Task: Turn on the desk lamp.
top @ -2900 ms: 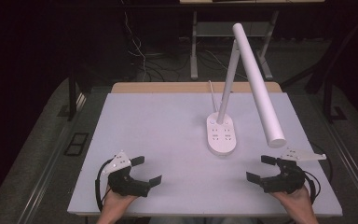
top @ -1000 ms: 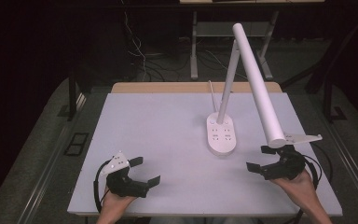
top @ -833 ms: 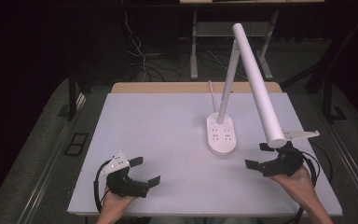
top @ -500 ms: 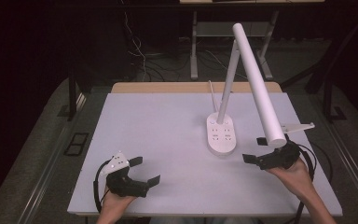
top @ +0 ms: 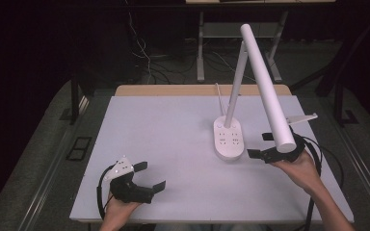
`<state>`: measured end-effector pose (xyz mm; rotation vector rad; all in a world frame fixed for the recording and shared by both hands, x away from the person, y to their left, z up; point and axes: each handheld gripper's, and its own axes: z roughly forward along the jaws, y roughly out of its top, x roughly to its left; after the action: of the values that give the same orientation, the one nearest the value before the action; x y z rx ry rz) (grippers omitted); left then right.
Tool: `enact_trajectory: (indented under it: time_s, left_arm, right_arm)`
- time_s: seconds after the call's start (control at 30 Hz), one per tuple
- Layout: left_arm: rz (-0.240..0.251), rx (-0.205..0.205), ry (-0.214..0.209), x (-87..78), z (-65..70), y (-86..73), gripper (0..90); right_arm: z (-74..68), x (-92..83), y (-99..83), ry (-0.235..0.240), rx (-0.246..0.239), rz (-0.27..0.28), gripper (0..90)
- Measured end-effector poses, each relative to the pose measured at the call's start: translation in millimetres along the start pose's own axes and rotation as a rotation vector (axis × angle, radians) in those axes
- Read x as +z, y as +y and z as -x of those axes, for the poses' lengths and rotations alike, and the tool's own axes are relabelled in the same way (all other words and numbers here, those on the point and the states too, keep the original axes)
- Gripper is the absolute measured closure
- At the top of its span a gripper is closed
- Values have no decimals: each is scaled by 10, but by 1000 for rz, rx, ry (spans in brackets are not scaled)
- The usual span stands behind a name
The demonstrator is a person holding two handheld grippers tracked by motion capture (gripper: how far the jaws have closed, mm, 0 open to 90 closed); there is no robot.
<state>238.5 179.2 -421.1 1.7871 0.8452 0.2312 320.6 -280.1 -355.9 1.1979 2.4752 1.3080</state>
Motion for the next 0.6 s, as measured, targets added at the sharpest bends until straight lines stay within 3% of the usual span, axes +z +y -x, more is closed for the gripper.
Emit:
enact_trajectory:
  time_s: [0.6]
  left_arm:
    - [-4,3,-2,7,0,1,0]
  right_arm:
    - [164,224,169,-7,13,-38,5]
